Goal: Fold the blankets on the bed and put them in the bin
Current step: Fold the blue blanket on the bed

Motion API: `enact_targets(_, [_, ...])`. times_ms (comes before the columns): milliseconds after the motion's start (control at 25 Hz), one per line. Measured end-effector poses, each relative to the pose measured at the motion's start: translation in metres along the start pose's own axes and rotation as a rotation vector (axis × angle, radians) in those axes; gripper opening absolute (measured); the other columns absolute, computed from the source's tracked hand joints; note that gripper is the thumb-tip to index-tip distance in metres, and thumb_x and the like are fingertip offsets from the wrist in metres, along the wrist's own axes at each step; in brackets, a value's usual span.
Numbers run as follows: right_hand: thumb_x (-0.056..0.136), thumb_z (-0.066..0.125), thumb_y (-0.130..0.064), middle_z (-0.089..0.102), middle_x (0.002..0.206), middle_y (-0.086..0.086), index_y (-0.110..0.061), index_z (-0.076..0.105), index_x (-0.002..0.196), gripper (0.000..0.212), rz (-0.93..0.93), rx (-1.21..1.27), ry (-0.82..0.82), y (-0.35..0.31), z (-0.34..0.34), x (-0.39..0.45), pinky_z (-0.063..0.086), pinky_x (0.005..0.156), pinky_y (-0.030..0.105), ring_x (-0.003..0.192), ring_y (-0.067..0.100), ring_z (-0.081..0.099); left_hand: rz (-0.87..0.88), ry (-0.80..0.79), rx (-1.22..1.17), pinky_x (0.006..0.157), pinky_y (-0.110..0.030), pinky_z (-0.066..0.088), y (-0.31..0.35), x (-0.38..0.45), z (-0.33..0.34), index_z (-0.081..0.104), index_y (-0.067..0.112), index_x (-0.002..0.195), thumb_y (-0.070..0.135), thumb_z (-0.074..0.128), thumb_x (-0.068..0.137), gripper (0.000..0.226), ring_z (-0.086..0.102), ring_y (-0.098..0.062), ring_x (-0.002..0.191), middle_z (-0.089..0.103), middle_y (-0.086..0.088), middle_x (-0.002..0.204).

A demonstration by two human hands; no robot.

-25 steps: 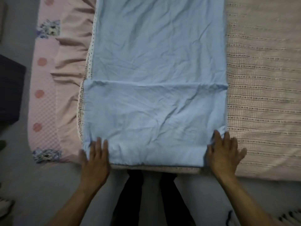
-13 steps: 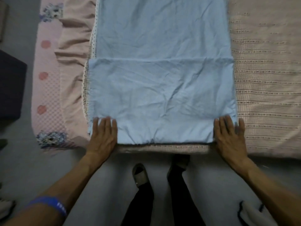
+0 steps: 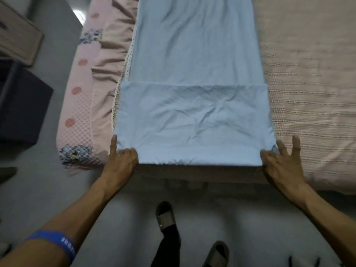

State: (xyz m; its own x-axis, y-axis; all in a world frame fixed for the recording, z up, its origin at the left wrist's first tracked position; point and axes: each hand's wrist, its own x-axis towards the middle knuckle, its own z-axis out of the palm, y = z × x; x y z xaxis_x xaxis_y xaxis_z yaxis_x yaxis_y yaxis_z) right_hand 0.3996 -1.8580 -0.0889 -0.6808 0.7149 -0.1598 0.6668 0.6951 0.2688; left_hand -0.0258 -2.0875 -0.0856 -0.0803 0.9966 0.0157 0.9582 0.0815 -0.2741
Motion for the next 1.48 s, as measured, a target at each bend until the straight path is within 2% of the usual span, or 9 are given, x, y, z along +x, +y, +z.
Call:
enact_targets(120, [0.064,0.064,-0.015,0.07,0.073,0.017,-0.006,0.071,0.077,0.016,-0.029,0.095,-0.039,-0.005,-0.023,-0.055,0.0,0.115,0.066,0.098,0.054,0.062,-0.021,-0.111,-0.046,0.118,-0.057,0.002,0.019,-0.053,-0.016,0.064,0.008,0.066,-0.005,0.031,0.072,0.035,0.055,-0.024,0.045,0.051,-0.005,0.05])
enact_targets(280, [0.039,0.08,-0.026,0.063,0.054,0.006,-0.023,0.064,0.053,0.021,-0.067,0.188,-0.228,-0.014,-0.075,-0.161,0.003,0.116,0.062,0.077,0.038,0.069,-0.14,-0.294,-0.176,0.117,-0.049,0.021,0.046,-0.146,-0.078,0.066,0.03,0.062,0.012,0.044,0.08,0.034,0.066,-0.016,0.061,0.067,0.004,0.063])
enact_targets(400, [0.056,0.072,-0.031,0.065,0.063,0.001,-0.03,0.06,0.058,0.012,-0.056,0.165,-0.394,-0.005,-0.123,-0.19,-0.019,0.114,0.056,0.082,0.023,0.066,-0.058,-0.523,-0.229,0.093,-0.068,0.042,0.04,-0.149,-0.149,0.051,0.029,0.048,0.009,0.081,0.048,0.036,0.058,-0.01,0.044,0.053,0.007,0.046])
enact_targets(560, [0.082,0.04,-0.04,0.064,0.087,-0.009,-0.032,0.064,0.084,0.026,0.089,0.18,-0.448,0.027,-0.181,-0.135,0.013,0.107,0.051,0.107,0.01,0.055,-0.187,-0.637,-0.214,0.115,-0.058,0.011,0.009,-0.085,-0.22,0.065,0.026,0.091,0.006,0.049,0.085,0.026,0.062,-0.024,0.106,0.069,-0.002,0.103])
enact_targets(720, [0.089,0.048,-0.032,0.066,0.09,-0.011,-0.04,0.061,0.085,0.016,0.316,0.336,-0.316,0.071,-0.217,-0.054,0.015,0.113,0.052,0.104,0.016,0.058,-0.245,-0.525,-0.265,0.116,-0.054,-0.011,-0.04,-0.003,-0.233,0.061,0.033,0.119,0.021,0.042,0.095,0.033,0.052,-0.019,0.125,0.063,0.007,0.123])
enact_targets(800, [0.09,0.048,-0.026,0.06,0.079,-0.01,-0.036,0.059,0.079,0.018,0.393,0.356,-0.21,0.085,-0.221,-0.005,0.025,0.109,0.051,0.091,0.019,0.058,-0.264,-0.476,-0.286,0.116,-0.052,-0.011,-0.064,0.046,-0.227,0.058,0.033,0.128,0.026,0.036,0.1,0.037,0.042,-0.021,0.134,0.056,0.008,0.136])
enact_targets(960, [0.087,0.051,-0.022,0.068,0.099,0.001,-0.029,0.063,0.098,0.018,0.511,0.363,-0.192,0.096,-0.209,0.1,0.024,0.106,0.051,0.105,0.029,0.057,-0.254,-0.494,-0.245,0.118,-0.054,-0.006,-0.11,0.156,-0.185,0.058,0.031,0.121,0.019,0.025,0.1,0.041,0.053,-0.022,0.122,0.063,-0.001,0.125])
enact_targets(1320, [0.093,0.057,-0.039,0.068,0.106,0.011,-0.021,0.056,0.087,0.019,0.506,0.583,-0.251,0.122,-0.08,0.282,0.038,0.085,0.042,0.106,0.035,0.059,-0.225,-0.549,-0.29,0.113,-0.046,0.012,-0.143,0.304,-0.02,0.054,0.025,0.1,0.008,0.036,0.093,0.026,0.056,-0.023,0.112,0.064,-0.002,0.111])
enact_targets(1480, [0.096,0.054,-0.039,0.067,0.108,0.013,-0.021,0.056,0.087,0.021,0.496,0.637,-0.211,0.132,-0.024,0.32,0.041,0.09,0.047,0.106,0.037,0.059,-0.217,-0.53,-0.338,0.099,-0.044,0.032,-0.153,0.331,0.031,0.047,0.024,0.084,0.012,0.048,0.089,0.013,0.059,-0.03,0.102,0.064,-0.008,0.101])
